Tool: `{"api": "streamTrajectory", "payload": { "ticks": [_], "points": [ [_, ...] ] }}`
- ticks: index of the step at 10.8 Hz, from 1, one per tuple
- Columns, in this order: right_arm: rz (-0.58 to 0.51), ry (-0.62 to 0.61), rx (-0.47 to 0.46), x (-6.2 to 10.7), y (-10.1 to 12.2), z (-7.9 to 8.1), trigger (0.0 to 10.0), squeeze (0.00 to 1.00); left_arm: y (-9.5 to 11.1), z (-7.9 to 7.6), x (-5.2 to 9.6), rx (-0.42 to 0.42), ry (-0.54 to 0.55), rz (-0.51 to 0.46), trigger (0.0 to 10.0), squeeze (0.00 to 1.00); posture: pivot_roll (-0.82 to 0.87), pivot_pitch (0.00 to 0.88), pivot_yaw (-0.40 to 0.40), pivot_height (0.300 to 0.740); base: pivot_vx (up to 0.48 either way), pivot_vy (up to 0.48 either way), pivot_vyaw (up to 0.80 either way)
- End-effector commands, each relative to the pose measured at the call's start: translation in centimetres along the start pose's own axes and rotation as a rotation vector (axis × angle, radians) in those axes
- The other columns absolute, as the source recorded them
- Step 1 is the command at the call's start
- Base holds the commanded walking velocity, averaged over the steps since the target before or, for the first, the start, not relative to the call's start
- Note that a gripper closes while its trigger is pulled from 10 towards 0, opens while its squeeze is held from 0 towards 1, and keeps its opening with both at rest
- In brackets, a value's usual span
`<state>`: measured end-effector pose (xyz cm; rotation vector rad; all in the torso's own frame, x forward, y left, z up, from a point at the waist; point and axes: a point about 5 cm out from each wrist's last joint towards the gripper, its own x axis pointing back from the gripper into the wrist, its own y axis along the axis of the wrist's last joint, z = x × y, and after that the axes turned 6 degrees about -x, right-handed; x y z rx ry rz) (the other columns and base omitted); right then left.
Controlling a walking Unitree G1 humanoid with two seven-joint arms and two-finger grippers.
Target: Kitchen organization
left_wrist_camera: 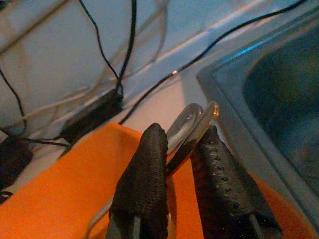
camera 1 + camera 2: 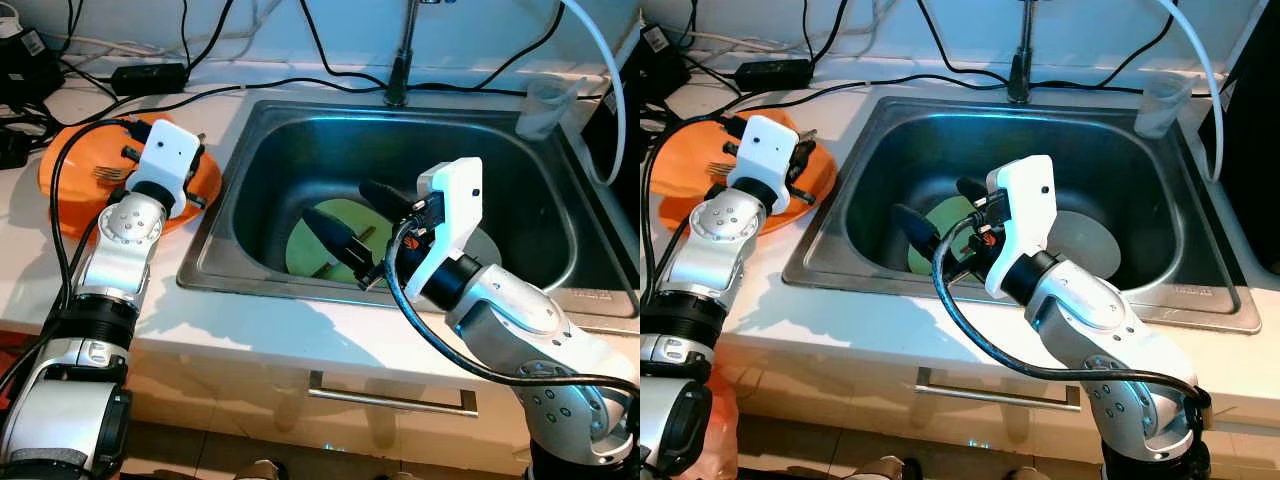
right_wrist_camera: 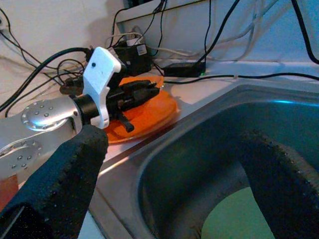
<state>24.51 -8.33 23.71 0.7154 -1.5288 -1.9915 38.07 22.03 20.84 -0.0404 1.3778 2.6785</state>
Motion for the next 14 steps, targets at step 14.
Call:
{"api": "streamTrajectory", "payload": {
  "ticks": [14],
  "points": [
    [-0.012, 0.000, 0.023, -0.2, 0.1, -0.1, 10.0, 0.00, 4.9, 3.3, -0.3, 0.092, 0.080, -0.031, 0.0, 0.00, -0.01, 0.088, 0.056, 0.740, 0.000, 0.000, 0.00]
  ]
}}
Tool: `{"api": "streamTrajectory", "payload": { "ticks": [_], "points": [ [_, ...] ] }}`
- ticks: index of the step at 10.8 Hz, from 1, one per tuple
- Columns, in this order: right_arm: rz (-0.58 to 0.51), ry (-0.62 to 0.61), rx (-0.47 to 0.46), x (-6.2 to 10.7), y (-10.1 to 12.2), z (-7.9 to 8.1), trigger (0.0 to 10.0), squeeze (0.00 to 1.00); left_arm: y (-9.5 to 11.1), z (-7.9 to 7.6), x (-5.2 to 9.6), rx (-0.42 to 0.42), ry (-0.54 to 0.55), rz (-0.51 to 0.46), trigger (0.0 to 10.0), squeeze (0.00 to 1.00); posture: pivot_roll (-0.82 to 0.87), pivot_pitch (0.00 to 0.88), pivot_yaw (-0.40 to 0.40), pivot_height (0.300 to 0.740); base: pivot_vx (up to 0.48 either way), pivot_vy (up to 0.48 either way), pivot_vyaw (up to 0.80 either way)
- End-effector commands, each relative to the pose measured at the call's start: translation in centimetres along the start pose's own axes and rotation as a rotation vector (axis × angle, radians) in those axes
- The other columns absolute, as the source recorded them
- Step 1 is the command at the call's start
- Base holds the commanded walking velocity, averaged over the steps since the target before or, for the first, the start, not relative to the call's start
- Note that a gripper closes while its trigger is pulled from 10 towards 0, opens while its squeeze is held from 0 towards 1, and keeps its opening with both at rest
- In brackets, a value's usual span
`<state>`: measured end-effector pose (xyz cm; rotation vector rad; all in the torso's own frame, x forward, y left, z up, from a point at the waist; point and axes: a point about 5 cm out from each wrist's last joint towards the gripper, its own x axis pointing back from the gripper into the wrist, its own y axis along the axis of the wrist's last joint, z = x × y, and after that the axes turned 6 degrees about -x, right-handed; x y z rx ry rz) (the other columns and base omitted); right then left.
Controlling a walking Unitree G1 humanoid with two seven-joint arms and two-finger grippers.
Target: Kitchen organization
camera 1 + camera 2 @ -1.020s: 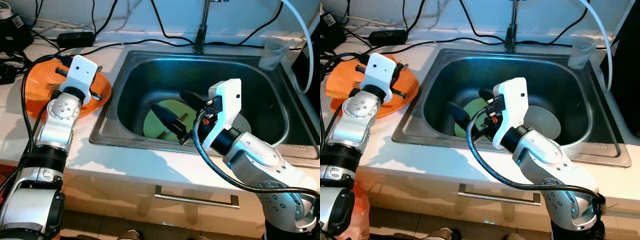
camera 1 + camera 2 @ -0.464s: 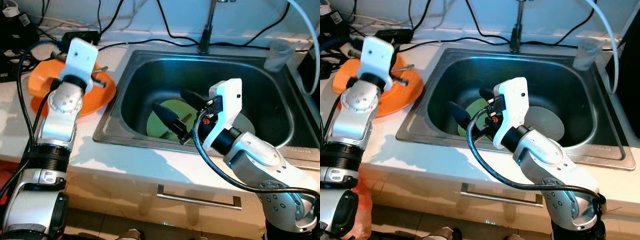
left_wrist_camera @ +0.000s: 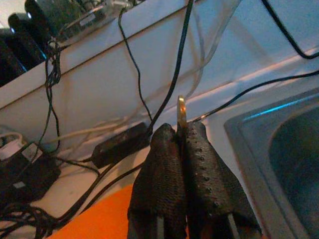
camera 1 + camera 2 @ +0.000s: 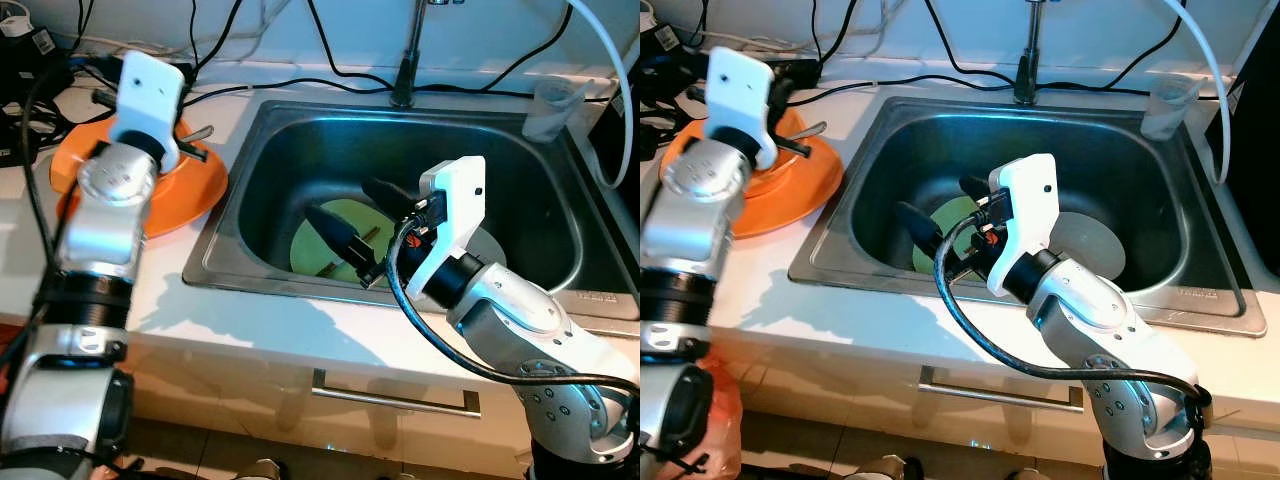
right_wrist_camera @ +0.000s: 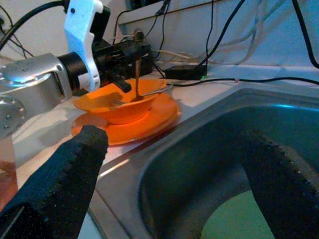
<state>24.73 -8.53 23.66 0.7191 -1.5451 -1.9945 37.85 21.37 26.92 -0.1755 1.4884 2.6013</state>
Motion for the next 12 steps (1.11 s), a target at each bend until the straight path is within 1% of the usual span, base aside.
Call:
{"api": "streamTrajectory", "payload": {
  "ticks": [1, 2, 4, 5, 6, 7, 8, 9, 12],
  "points": [
    [-0.006, 0.006, 0.013, -0.1, 0.1, 0.1, 10.0, 0.00, 0.0, 0.6, 0.1, 0.008, -0.010, 0.034, 0.0, 0.00, -0.01, 0.087, 0.054, 0.740, 0.000, 0.000, 0.00],
    [-0.007, 0.007, 0.014, -0.1, 0.2, 0.0, 10.0, 0.00, 0.8, 0.8, 0.3, 0.002, -0.019, 0.030, 0.0, 0.00, 0.00, 0.085, 0.052, 0.740, 0.000, 0.000, 0.00],
    [-0.008, 0.009, 0.014, -0.2, 0.1, -0.1, 10.0, 0.00, 0.6, 1.5, 0.7, 0.000, 0.035, 0.046, 0.0, 0.00, 0.01, 0.083, 0.050, 0.740, 0.000, 0.000, 0.00],
    [-0.008, 0.010, 0.015, -0.3, 0.1, -0.2, 10.0, 0.00, 0.2, 2.2, 1.4, 0.019, 0.084, 0.054, 0.0, 0.00, 0.02, 0.080, 0.047, 0.740, 0.000, 0.000, 0.00],
    [-0.007, 0.011, 0.015, -0.3, 0.1, -0.2, 10.0, 0.00, 0.5, 2.4, 1.6, 0.019, 0.102, 0.041, 0.0, 0.00, 0.02, 0.078, 0.046, 0.740, 0.000, 0.000, 0.00],
    [-0.006, 0.017, 0.014, -0.3, 0.1, -0.2, 10.0, 0.00, 1.5, 2.5, 1.8, 0.022, 0.135, -0.003, 0.0, 0.00, 0.02, 0.072, 0.044, 0.740, 0.000, 0.000, 0.00],
    [0.000, 0.036, 0.013, -0.4, -0.1, 0.0, 10.0, 0.00, 3.0, 2.3, 2.0, 0.028, 0.164, -0.072, 0.0, 0.00, 0.02, 0.066, 0.044, 0.740, 0.000, 0.000, 0.00],
    [0.005, 0.050, 0.012, -0.4, -0.1, 0.0, 10.0, 0.00, 3.4, 2.1, 2.0, 0.020, 0.164, -0.095, 0.0, 0.00, 0.02, 0.065, 0.044, 0.740, 0.000, 0.000, 0.00],
    [0.019, 0.088, 0.011, -0.2, -0.3, 0.4, 10.0, 0.00, 3.4, 1.7, 2.0, 0.037, 0.159, -0.088, 0.0, 0.00, 0.02, 0.061, 0.047, 0.740, 0.000, 0.000, 0.00]
  ]
}}
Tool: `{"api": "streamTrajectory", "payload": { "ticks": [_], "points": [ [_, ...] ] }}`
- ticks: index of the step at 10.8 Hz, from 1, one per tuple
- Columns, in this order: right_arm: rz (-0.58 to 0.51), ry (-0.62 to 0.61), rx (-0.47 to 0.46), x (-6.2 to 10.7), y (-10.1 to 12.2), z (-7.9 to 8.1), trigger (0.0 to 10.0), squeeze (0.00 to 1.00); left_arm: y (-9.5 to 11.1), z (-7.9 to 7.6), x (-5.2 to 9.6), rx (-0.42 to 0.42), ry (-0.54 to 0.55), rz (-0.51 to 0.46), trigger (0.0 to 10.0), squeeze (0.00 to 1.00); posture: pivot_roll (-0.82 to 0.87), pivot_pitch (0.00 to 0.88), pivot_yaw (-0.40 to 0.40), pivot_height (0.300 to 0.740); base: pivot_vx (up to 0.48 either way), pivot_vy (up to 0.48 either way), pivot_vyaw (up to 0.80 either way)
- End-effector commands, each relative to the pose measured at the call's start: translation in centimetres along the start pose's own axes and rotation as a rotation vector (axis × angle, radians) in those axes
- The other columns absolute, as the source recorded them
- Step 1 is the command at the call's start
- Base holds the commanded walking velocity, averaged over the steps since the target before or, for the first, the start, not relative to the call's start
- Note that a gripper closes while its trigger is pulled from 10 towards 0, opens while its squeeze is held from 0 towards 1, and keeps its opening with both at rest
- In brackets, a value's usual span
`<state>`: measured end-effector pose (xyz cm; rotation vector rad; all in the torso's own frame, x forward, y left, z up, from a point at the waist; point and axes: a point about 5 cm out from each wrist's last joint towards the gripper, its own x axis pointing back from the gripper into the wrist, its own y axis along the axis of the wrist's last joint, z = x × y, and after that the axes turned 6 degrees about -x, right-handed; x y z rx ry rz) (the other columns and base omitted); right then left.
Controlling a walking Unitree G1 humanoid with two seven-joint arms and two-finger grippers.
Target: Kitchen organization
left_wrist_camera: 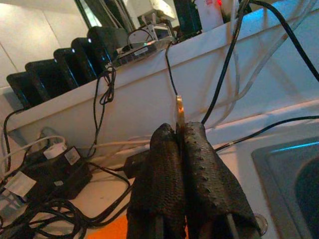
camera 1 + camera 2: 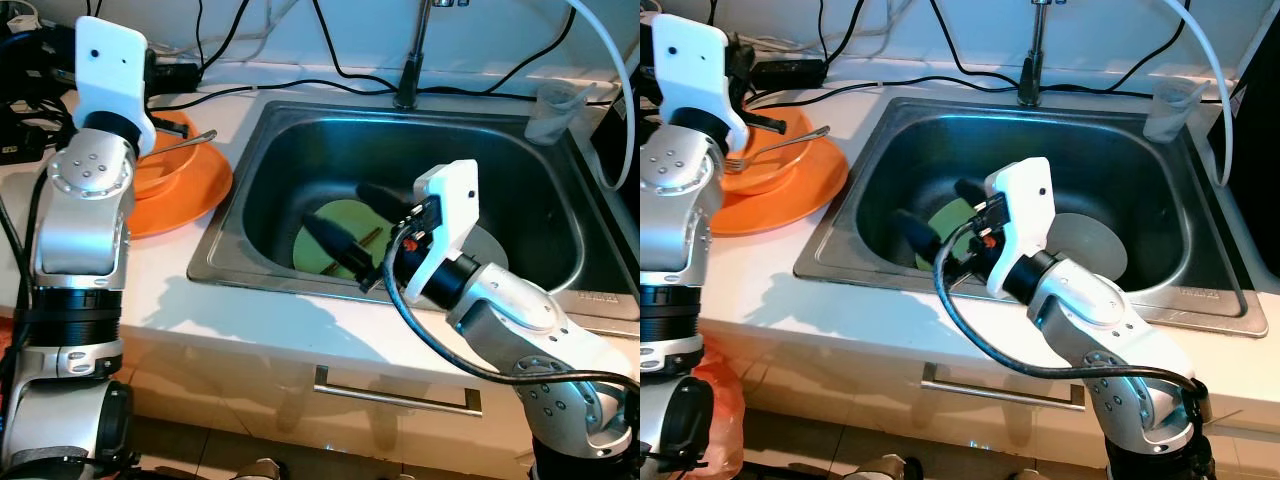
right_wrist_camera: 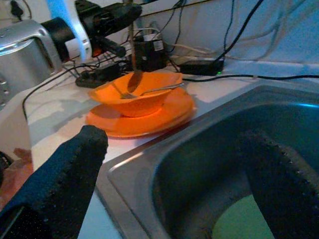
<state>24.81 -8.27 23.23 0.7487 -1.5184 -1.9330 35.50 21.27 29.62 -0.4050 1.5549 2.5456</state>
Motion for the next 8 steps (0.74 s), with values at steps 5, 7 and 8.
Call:
{"api": "streamTrajectory", "payload": {
  "ticks": [5, 7, 8],
  "points": [
    [0.004, 0.079, 0.002, 0.0, 0.0, 0.9, 10.0, 0.00, 4.3, -1.8, -0.4, 0.126, -0.056, -0.160, 0.0, 0.00, 0.02, 0.055, 0.048, 0.740, 0.000, 0.000, 0.00],
    [0.001, 0.078, 0.002, 0.0, 0.0, 0.9, 10.0, 0.00, 5.0, -2.8, -0.6, 0.153, -0.091, -0.179, 0.0, 0.00, 0.01, 0.052, 0.057, 0.740, 0.000, 0.000, 0.00],
    [0.000, 0.076, 0.003, 0.0, 0.0, 0.9, 10.0, 0.00, 5.3, -3.3, -0.7, 0.164, -0.108, -0.187, 0.0, 0.00, 0.01, 0.052, 0.060, 0.740, 0.000, 0.000, 0.00]
  ]
}}
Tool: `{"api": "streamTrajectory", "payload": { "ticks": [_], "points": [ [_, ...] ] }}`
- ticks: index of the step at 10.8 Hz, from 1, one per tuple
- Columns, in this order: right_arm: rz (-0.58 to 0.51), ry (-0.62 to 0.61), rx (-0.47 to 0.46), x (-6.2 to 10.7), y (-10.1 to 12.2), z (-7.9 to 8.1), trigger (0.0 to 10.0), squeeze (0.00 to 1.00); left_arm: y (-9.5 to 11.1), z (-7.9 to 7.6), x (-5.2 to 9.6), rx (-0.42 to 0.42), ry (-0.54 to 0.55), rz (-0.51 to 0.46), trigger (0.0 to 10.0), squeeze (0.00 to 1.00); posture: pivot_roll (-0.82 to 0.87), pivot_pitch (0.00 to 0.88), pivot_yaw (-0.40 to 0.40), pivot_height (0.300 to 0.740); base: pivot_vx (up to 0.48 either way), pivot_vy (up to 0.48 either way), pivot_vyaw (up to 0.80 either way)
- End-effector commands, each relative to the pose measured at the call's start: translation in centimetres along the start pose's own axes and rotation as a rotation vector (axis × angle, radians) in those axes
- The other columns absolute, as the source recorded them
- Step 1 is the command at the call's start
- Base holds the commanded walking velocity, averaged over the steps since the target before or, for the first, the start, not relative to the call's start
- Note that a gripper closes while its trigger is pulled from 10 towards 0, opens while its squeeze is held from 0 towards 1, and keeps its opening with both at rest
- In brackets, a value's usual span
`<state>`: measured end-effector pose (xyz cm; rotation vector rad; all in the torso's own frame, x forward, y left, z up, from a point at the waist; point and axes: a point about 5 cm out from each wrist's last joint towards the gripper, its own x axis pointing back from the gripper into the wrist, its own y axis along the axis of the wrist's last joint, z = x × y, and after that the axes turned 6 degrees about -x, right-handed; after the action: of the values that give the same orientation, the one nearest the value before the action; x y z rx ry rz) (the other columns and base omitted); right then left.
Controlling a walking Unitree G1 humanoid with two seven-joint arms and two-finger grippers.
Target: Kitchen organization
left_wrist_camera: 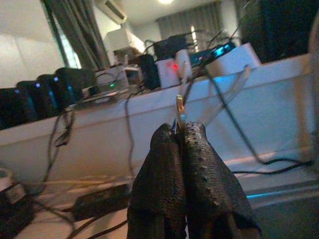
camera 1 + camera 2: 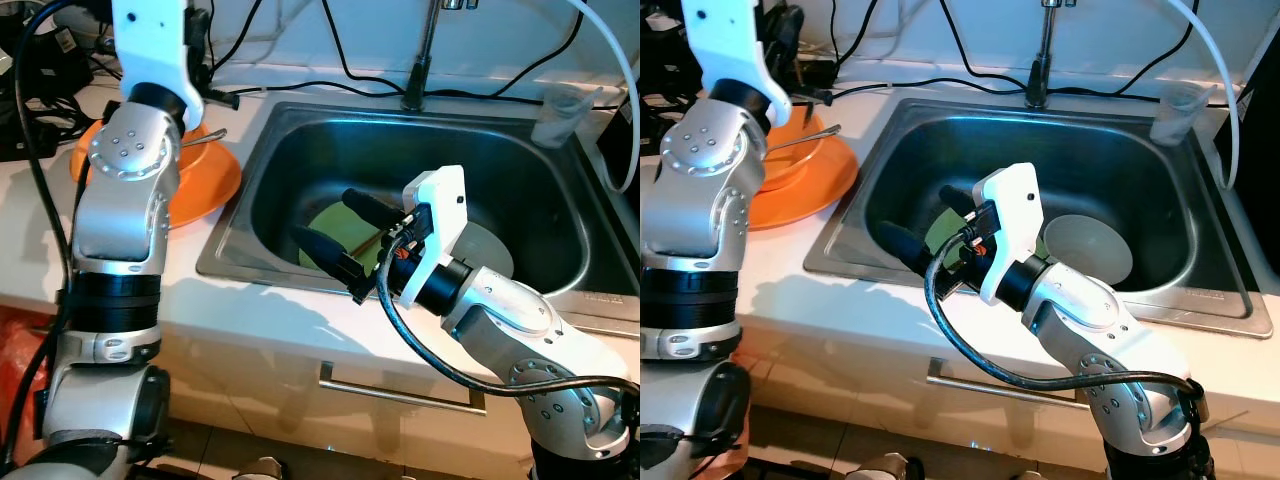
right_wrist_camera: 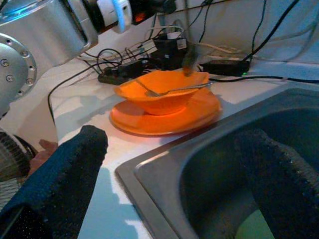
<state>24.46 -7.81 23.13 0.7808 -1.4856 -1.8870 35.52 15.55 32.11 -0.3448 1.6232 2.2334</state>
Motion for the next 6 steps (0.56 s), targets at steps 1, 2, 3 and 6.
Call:
{"api": "streamTrajectory", "payload": {
  "ticks": [1, 2, 3, 6],
  "points": [
    [-0.019, -0.007, 0.018, 0.2, 0.3, 0.0, 10.0, 0.00, 0.5, -1.1, -0.4, 0.023, -0.043, -0.032, 0.0, 0.00, 0.00, 0.053, 0.063, 0.740, 0.000, 0.000, 0.00],
    [-0.019, -0.052, 0.031, 0.2, 0.4, -0.6, 10.0, 0.00, 0.0, -2.4, -0.2, 0.066, -0.076, -0.033, 0.0, 0.00, -0.01, 0.052, 0.065, 0.740, 0.000, 0.000, 0.00],
    [-0.021, -0.121, 0.044, 0.4, 0.6, -1.5, 10.0, 0.00, -0.8, -4.3, 0.2, 0.132, -0.128, -0.039, 0.0, 0.00, -0.03, 0.050, 0.071, 0.740, 0.000, 0.000, 0.00],
    [0.011, -0.276, 0.087, 1.1, 1.0, -3.1, 10.0, 0.00, -1.2, -6.3, 0.2, 0.223, -0.187, -0.030, 0.0, 0.00, -0.07, 0.051, 0.080, 0.740, 0.000, 0.000, 0.00]
  ]
}}
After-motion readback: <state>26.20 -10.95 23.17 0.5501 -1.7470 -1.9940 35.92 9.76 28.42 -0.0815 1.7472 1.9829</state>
